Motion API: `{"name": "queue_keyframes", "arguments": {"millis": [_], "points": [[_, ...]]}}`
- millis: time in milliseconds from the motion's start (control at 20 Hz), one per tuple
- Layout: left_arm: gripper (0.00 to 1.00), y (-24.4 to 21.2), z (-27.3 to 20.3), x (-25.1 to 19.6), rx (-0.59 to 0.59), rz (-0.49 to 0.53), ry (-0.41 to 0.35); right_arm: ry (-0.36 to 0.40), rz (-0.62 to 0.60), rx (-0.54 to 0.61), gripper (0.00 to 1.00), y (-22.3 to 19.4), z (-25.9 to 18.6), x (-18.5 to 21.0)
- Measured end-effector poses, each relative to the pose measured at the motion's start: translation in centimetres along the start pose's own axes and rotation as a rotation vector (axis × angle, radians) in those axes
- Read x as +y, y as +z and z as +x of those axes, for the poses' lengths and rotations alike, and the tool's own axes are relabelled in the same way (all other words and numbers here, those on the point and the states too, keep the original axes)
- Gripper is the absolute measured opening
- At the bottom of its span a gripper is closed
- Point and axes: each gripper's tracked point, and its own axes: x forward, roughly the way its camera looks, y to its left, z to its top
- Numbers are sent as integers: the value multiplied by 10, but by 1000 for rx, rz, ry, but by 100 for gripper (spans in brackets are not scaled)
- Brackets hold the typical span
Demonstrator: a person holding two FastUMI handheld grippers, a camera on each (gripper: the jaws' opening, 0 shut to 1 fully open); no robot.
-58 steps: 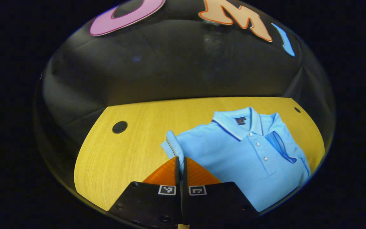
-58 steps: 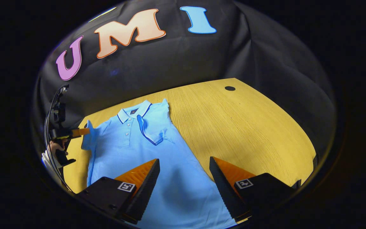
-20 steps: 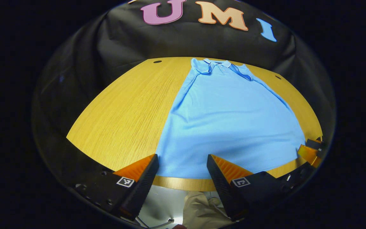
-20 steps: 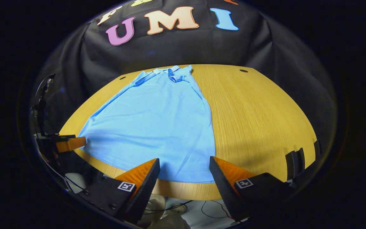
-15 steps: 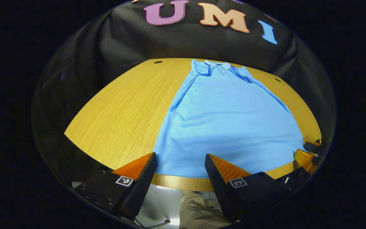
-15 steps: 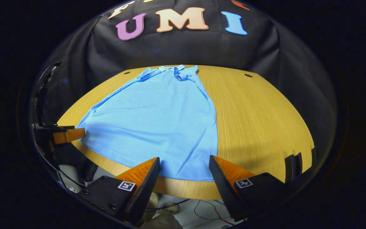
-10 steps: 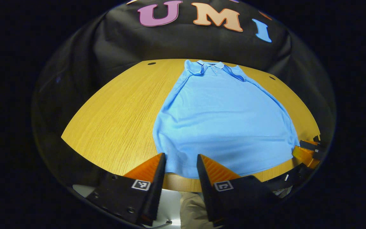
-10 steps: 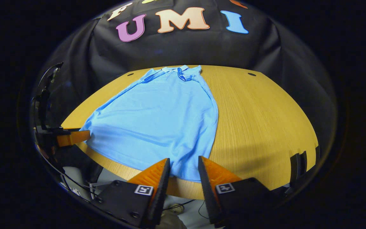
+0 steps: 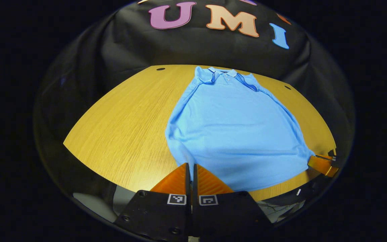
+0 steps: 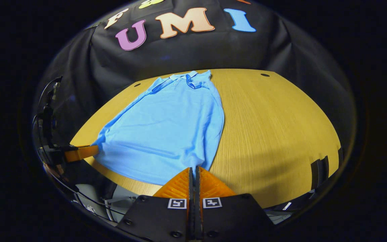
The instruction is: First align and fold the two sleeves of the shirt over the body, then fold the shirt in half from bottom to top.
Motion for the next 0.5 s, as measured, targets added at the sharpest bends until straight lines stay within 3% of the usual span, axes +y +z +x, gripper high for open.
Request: {"name": "queue_keyframes", "arguments": {"millis": [250, 500], "points": [[0, 64, 12, -10, -62, -73, -76, -14, 23, -54, 3, 51, 9, -5], [0, 137, 40, -17, -134, -56, -122, -35, 14, -120, 3, 114, 36, -6]]}}
